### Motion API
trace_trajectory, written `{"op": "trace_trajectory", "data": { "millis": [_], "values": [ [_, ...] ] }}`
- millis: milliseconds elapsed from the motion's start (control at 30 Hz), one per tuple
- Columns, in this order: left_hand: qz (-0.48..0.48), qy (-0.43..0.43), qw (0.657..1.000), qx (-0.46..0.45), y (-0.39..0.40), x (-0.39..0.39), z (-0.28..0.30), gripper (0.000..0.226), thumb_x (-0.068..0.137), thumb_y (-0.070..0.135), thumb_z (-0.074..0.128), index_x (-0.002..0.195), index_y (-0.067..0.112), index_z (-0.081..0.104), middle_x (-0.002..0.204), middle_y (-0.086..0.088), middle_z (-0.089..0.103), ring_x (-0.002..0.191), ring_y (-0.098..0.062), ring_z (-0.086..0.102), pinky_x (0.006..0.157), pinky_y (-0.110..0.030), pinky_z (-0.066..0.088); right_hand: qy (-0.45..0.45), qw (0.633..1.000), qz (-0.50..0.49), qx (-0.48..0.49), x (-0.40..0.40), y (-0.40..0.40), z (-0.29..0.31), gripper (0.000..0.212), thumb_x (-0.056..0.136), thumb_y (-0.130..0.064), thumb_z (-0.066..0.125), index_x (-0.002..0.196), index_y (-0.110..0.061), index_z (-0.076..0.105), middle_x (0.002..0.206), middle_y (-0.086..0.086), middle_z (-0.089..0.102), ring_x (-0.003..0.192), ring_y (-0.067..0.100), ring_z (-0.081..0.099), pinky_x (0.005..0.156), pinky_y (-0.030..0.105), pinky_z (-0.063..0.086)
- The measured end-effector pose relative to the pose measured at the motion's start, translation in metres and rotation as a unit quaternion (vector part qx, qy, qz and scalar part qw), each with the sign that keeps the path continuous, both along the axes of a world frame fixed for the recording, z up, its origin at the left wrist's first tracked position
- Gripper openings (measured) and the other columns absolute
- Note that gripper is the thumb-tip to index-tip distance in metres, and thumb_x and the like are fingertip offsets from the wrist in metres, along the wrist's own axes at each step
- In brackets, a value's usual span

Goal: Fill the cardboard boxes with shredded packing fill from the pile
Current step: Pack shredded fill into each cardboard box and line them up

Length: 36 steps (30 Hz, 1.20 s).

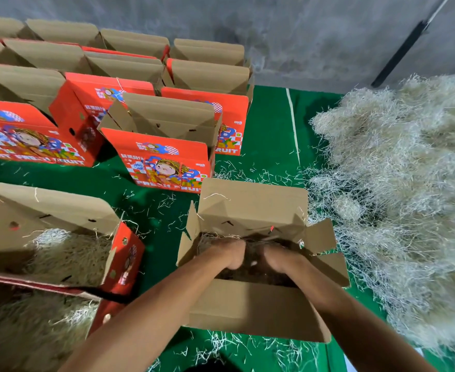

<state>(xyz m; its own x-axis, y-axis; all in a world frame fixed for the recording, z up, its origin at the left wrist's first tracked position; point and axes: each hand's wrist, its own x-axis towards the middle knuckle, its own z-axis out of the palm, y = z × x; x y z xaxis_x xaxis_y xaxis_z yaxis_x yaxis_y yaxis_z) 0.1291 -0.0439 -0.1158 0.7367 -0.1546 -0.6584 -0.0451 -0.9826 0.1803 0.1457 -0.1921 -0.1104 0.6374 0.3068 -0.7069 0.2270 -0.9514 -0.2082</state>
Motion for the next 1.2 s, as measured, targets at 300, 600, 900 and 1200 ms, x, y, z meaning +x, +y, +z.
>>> {"op": "trace_trajectory", "data": {
  "millis": [300,600,900,1200],
  "values": [
    [-0.035,0.061,0.996,0.061,0.033,0.004,0.015,0.046,0.092,0.005,0.047,0.138,0.001,0.048,0.138,-0.018,0.055,0.110,-0.032,0.059,0.093,-0.038,0.049,0.053,0.980,0.104,-0.158,-0.008,0.001,-0.014,0.042,0.094,-0.017,0.060,0.134,-0.006,0.059,0.139,0.014,0.058,0.124,0.030,0.058,0.104,0.037,0.048],
    [-0.054,0.056,0.980,0.181,0.026,-0.008,-0.004,0.034,0.099,0.007,0.049,0.132,0.006,0.054,0.138,-0.014,0.056,0.125,-0.035,0.053,0.101,-0.050,0.040,0.040,0.995,0.039,-0.083,-0.008,0.003,-0.016,0.044,0.088,-0.024,0.062,0.130,-0.011,0.064,0.134,0.013,0.063,0.120,0.029,0.062,0.103,0.038,0.050],
    [-0.035,0.024,0.990,0.131,0.024,-0.004,-0.005,0.037,0.098,0.008,0.051,0.134,0.008,0.055,0.143,-0.014,0.053,0.130,-0.034,0.050,0.109,-0.051,0.041,0.050,0.994,0.072,0.066,0.004,0.026,-0.019,0.038,0.098,-0.025,0.051,0.135,-0.017,0.056,0.142,0.011,0.055,0.116,0.024,0.056,0.099,0.036,0.044],
    [-0.103,-0.024,0.988,0.109,0.034,-0.008,-0.004,0.044,0.097,0.012,0.051,0.141,0.010,0.051,0.153,-0.012,0.041,0.142,-0.031,0.036,0.117,-0.045,0.029,-0.028,0.995,-0.092,-0.003,0.018,-0.014,-0.011,0.030,0.095,-0.025,0.058,0.120,-0.010,0.065,0.122,0.013,0.066,0.111,0.029,0.063,0.083,0.029,0.045]
  ]
}}
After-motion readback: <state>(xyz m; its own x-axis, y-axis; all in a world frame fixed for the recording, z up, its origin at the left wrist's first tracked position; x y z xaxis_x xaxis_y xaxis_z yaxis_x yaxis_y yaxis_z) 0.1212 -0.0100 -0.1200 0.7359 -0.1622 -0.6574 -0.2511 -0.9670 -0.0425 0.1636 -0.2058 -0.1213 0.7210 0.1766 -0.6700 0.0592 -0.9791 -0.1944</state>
